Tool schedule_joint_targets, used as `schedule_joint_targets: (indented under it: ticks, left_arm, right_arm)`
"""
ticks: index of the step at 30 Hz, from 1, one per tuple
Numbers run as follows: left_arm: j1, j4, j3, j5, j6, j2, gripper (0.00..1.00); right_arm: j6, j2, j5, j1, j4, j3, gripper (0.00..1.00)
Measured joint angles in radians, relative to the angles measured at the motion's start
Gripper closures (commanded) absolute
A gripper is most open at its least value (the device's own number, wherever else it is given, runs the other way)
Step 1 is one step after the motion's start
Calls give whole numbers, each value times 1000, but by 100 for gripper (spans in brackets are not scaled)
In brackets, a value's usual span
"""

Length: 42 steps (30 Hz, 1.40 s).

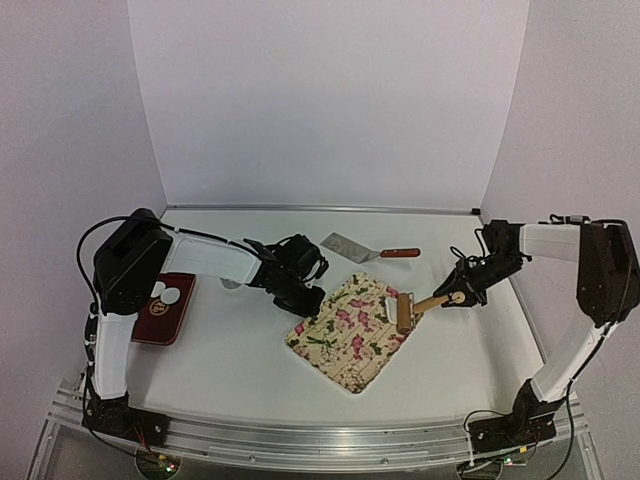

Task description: Roll out the dumpling wrappers from the dough

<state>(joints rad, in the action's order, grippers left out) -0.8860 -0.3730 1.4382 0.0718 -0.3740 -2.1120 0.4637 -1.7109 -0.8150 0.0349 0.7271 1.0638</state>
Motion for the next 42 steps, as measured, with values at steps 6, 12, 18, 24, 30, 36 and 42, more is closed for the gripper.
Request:
schedule_joint_targets:
  ticks: [6, 12, 18, 24, 30, 36, 42]
  left_arm:
    - [2, 6, -9, 0, 6, 5, 100]
    - [2, 7, -9, 1, 20, 5, 100]
    - [2, -5, -5, -5, 34, 5, 100]
    - [9, -32, -4, -43, 37, 12, 100]
    - [14, -35, -6, -47, 73, 15, 100]
    - [10, -32, -7, -23, 144, 16, 100]
    - [0, -30, -7, 4, 212, 16, 100]
  right_arm:
    - [12, 16, 13, 0, 14, -4, 100]
    - [38, 34, 29, 0, 42, 2, 100]
    - [42, 81, 119, -1, 169, 60, 100]
    - [33, 109, 253, -18, 258, 145, 100]
    - [27, 139, 196, -26, 295, 235, 100]
    - [0, 156, 136, 37, 296, 289, 100]
    - [-32, 78, 137, 123, 310, 296, 100]
